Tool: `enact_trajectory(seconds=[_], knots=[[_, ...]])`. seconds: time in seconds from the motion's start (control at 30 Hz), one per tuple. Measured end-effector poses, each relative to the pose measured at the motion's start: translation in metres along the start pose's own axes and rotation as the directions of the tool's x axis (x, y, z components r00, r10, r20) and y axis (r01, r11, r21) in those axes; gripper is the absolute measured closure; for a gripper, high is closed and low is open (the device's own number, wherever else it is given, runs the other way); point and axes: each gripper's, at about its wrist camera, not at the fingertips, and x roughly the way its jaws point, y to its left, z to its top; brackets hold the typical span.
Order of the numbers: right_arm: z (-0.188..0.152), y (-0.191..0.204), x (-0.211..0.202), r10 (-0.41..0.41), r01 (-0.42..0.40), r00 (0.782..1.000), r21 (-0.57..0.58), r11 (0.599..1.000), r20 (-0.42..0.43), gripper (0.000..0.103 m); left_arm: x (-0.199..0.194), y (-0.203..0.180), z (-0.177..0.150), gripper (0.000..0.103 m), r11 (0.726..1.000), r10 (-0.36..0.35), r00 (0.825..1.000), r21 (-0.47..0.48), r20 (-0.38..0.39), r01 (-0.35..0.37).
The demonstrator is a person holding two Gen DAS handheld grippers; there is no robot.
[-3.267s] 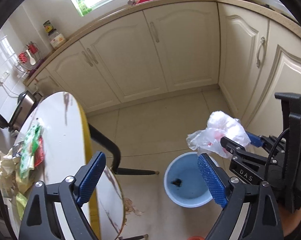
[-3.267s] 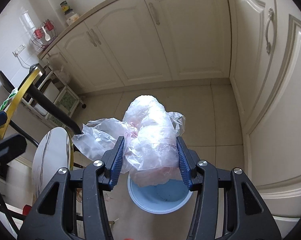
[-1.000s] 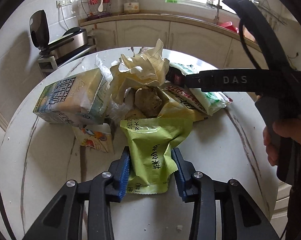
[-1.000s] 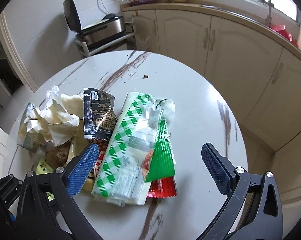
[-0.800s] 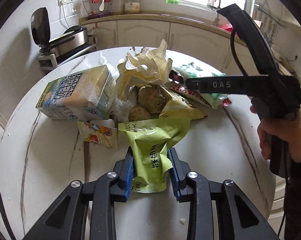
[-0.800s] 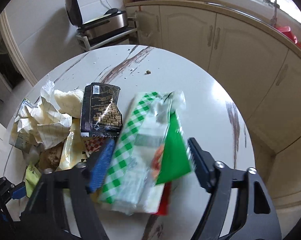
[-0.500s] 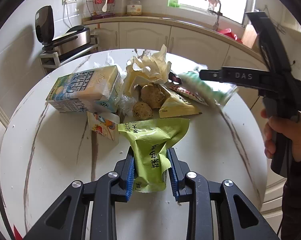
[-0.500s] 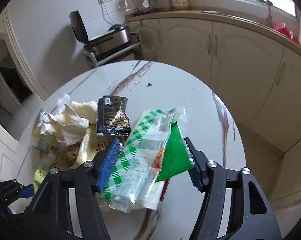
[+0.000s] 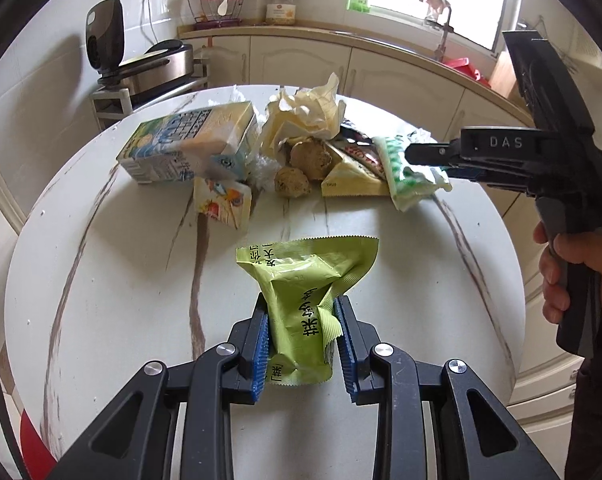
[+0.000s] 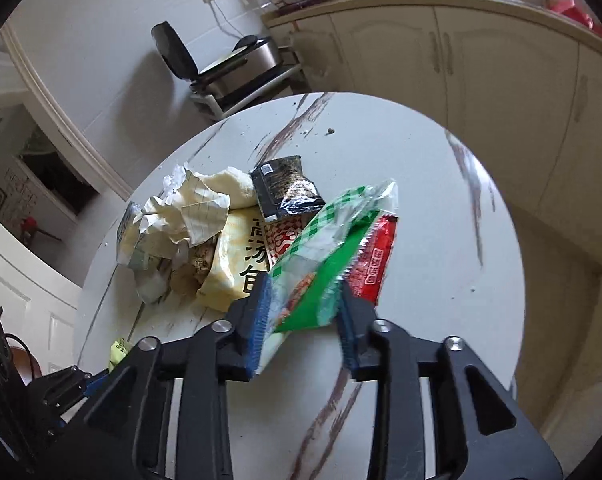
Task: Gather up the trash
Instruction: 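Carry both packets over the blue bin and open both tools to drop them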
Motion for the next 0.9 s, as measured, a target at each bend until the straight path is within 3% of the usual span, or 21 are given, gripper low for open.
enact_trajectory(seconds=[0.2,0.33,0.63,0.9], knots=[[0.002,-0.012,0.015,0.08,-0.082,0.997,0.097,0.992,0.022,0.074,0.001,-0.001,0.001,0.076,1.0,-0.005,1.0,0.001,-0.002,0.005],[0.0,-0.014,0.0,0.12,-0.132,0.985,0.096,0.987,0.123,0.089,0.0,0.003,0.003,0.076,1.0,-0.016,1.0,-0.02,0.001,0.016],[-0.024,-0.02,-0.043,0.269,-0.294,0.941,0.103,0.95,0.203,0.09,-0.014,-0.003,-0.001,0.077,0.999,-0.031,0.999,-0.036,0.029,0.032],[-0.073,-0.068,-0.118,0.272,-0.336,0.903,0.15,0.93,0.332,0.09,-0.049,-0.074,0.006,0.077,0.994,-0.083,0.993,0.081,0.086,0.076]])
